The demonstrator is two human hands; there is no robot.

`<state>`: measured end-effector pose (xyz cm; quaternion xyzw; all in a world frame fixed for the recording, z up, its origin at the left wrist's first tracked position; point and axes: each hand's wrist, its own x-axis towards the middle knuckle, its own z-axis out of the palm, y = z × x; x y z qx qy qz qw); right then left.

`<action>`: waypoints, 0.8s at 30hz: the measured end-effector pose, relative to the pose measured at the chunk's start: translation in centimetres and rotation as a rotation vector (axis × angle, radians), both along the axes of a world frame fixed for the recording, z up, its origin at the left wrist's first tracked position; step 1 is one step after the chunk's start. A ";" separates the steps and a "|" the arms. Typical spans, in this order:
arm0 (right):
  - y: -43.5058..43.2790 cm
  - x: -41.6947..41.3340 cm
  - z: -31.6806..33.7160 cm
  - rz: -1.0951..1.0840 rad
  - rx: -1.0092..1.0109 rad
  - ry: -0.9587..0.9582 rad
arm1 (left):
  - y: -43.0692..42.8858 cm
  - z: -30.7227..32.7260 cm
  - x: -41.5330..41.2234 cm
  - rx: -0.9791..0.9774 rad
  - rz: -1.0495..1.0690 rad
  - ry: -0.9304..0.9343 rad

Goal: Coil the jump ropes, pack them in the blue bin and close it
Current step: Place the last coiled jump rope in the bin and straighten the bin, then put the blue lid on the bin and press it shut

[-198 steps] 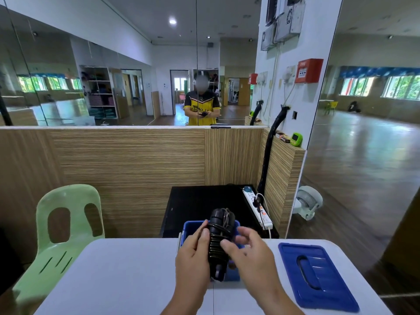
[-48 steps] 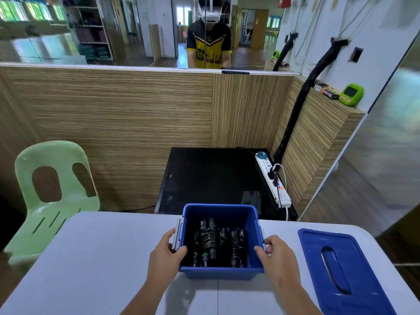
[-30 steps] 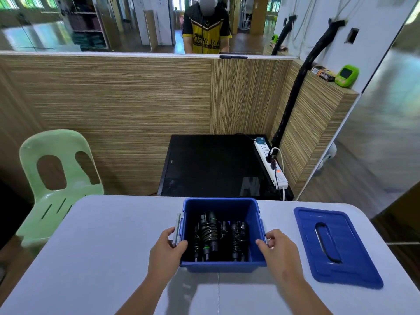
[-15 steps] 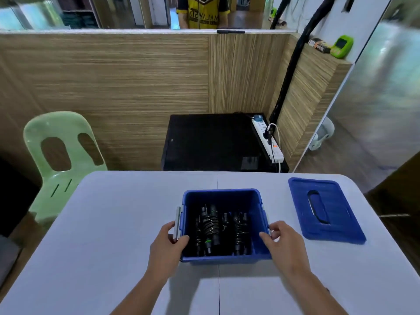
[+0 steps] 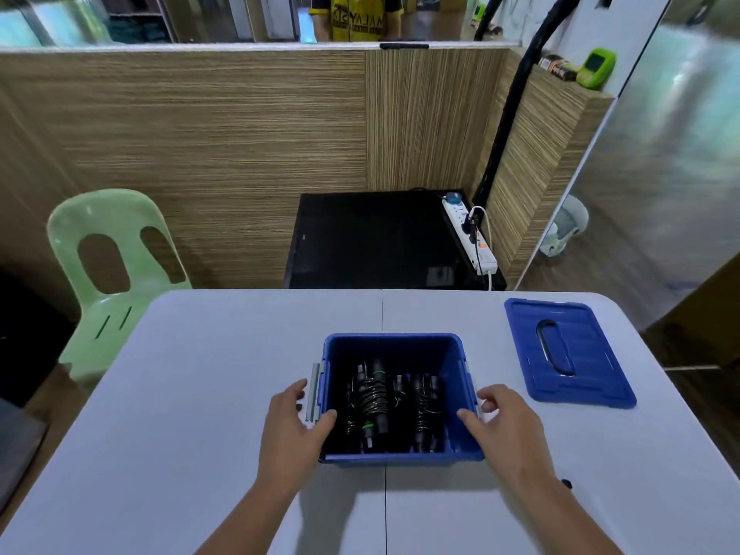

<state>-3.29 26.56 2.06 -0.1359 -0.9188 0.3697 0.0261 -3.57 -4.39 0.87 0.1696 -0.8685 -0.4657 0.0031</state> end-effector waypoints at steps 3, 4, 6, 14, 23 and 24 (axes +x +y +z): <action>0.2 -0.9 0.6 0.013 0.005 0.003 | 0.6 2.0 -1.5 -0.130 -0.057 0.089; 0.4 -1.2 0.9 0.007 -0.007 0.010 | 1.1 2.8 -2.2 -0.143 -0.087 0.116; 0.7 -2.0 1.4 -0.020 -0.045 0.024 | 2.2 4.2 -3.7 -0.147 -0.157 0.160; 4.9 -4.7 2.4 -0.131 -0.078 0.083 | 9.8 6.8 -10.7 -0.222 -0.456 0.219; 12.6 -6.3 0.5 -0.334 -0.087 0.009 | 21.4 4.6 -17.2 -0.407 -0.815 0.175; 13.4 -6.4 0.1 -0.354 -0.098 -0.013 | 22.7 4.2 -17.8 -0.432 -0.851 0.164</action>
